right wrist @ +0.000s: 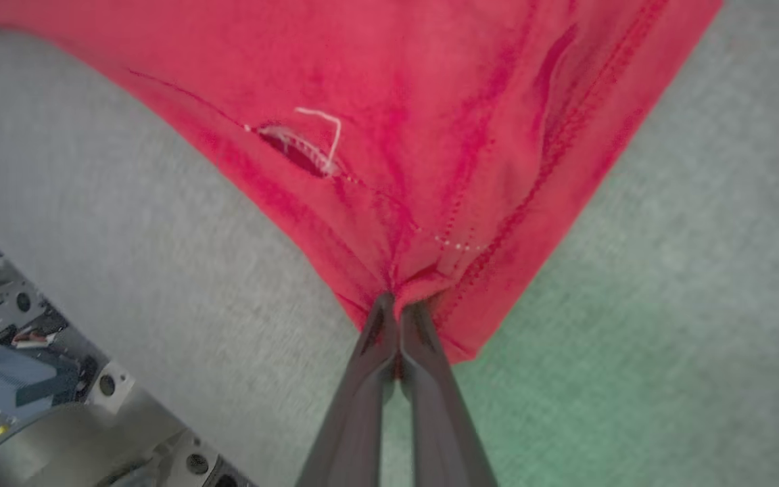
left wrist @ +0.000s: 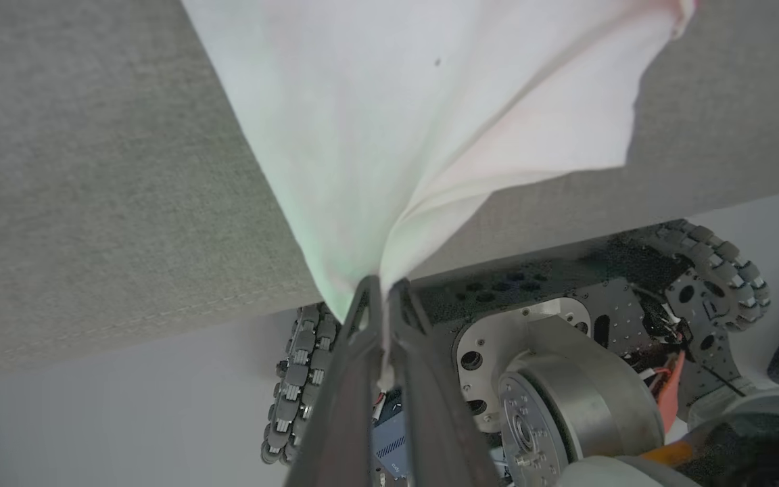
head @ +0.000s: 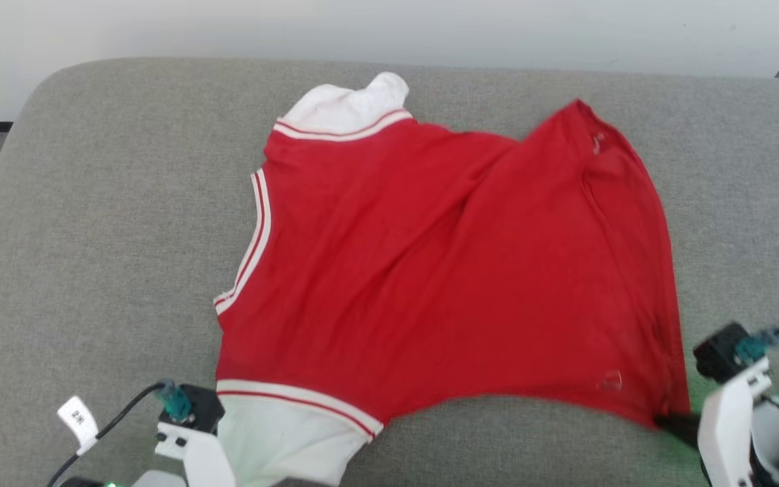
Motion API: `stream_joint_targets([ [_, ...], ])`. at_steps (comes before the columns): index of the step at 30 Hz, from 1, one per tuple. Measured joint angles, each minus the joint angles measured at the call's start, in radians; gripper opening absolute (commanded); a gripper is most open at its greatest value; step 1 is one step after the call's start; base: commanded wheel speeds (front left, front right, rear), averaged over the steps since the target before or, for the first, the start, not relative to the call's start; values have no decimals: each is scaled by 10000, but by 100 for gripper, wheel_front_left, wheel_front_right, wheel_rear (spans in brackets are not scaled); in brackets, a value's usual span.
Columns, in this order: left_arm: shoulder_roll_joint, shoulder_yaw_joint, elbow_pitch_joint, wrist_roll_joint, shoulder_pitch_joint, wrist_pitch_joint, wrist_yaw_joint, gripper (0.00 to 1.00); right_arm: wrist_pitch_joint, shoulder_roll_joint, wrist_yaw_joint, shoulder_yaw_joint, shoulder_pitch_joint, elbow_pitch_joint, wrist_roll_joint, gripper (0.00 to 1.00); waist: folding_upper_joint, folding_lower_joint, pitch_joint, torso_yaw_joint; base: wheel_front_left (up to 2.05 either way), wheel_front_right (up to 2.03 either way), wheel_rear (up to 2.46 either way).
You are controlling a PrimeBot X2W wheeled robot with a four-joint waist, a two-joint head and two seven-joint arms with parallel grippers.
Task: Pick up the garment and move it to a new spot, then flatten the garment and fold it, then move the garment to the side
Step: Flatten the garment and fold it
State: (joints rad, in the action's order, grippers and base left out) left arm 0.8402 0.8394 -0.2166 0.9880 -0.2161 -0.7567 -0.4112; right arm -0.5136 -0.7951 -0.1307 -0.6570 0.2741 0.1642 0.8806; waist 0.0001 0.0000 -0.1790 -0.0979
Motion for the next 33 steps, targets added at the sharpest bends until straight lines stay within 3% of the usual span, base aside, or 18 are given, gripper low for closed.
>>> stream_joint_targets([
  [5,389,-109,-474,-4,214,2,-403,0,-424,-665,-2,104,-1090,-1108,481,0,0,0,24,-18,0,0,0],
  [11,972,-614,-1012,-174,104,192,-734,0,-554,-1032,-2,823,-1825,-1887,926,0,0,0,21,14,0,0,0],
  [19,1622,-1179,-1703,-836,-1053,351,-523,0,-343,-882,-2,2226,-1874,-2424,401,0,0,0,-93,112,0,0,0],
  [24,1292,-1313,-1271,-1555,-3082,176,541,0,-499,-44,-2,3097,-826,-2406,-456,0,0,0,-386,187,0,0,0],
  [33,-662,-736,1756,-2215,-5965,59,2451,0,-621,920,-2,2964,1535,-1126,-1670,0,0,0,-1079,293,0,0,0],
])
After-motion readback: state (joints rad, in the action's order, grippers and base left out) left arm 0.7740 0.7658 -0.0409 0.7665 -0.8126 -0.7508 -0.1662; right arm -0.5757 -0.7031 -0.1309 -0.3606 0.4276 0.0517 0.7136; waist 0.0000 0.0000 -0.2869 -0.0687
